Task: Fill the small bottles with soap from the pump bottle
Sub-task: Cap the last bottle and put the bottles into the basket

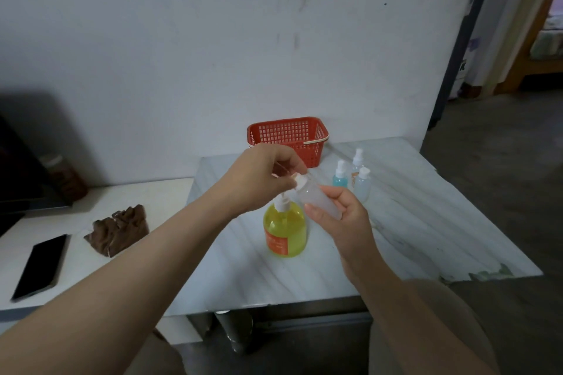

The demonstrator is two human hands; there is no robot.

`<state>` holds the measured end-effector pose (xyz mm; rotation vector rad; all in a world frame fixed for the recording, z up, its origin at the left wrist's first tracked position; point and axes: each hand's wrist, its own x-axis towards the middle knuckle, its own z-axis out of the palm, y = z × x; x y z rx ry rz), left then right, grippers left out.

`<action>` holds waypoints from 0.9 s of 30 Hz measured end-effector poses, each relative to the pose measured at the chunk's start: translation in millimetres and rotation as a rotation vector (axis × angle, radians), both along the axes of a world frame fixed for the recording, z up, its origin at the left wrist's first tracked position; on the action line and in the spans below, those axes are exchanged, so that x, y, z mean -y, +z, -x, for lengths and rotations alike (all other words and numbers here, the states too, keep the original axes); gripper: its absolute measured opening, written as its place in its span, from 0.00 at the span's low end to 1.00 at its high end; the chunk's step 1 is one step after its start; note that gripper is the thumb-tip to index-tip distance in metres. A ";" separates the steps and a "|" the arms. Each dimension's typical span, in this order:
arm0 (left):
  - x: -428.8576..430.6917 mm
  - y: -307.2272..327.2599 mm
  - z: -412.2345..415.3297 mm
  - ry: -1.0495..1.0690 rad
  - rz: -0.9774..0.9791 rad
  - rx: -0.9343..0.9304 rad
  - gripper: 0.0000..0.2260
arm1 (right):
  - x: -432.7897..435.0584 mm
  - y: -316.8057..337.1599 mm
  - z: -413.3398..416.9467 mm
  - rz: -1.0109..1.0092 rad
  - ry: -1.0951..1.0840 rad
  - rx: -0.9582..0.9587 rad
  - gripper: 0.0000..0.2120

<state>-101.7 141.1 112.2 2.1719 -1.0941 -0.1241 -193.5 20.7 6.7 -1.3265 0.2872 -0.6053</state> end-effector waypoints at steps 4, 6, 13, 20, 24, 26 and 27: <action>-0.8 -3.6 -0.1 0.069 0.034 -0.013 0.09 | -2.7 1.5 -1.4 -0.013 0.001 -0.008 0.15; -1.1 -4.3 -1.4 0.111 0.021 0.011 0.03 | -3.6 4.0 -1.9 -0.011 -0.001 -0.012 0.15; -1.2 -4.3 -1.4 0.063 0.036 -0.044 0.11 | -5.5 5.5 -0.3 -0.001 -0.010 -0.022 0.13; 3.8 -2.3 0.4 0.022 -0.029 0.026 0.08 | -6.7 6.5 0.5 0.015 0.001 -0.029 0.13; 5.4 -4.5 2.3 -0.011 -0.008 -0.009 0.14 | -5.8 5.8 3.8 0.004 -0.001 -0.027 0.12; 6.3 -7.1 2.3 0.054 -0.007 -0.033 0.10 | -5.4 6.0 6.1 0.006 -0.007 -0.032 0.12; 6.7 -7.6 2.2 0.075 -0.014 -0.042 0.07 | -5.0 5.9 6.7 0.004 -0.007 -0.031 0.13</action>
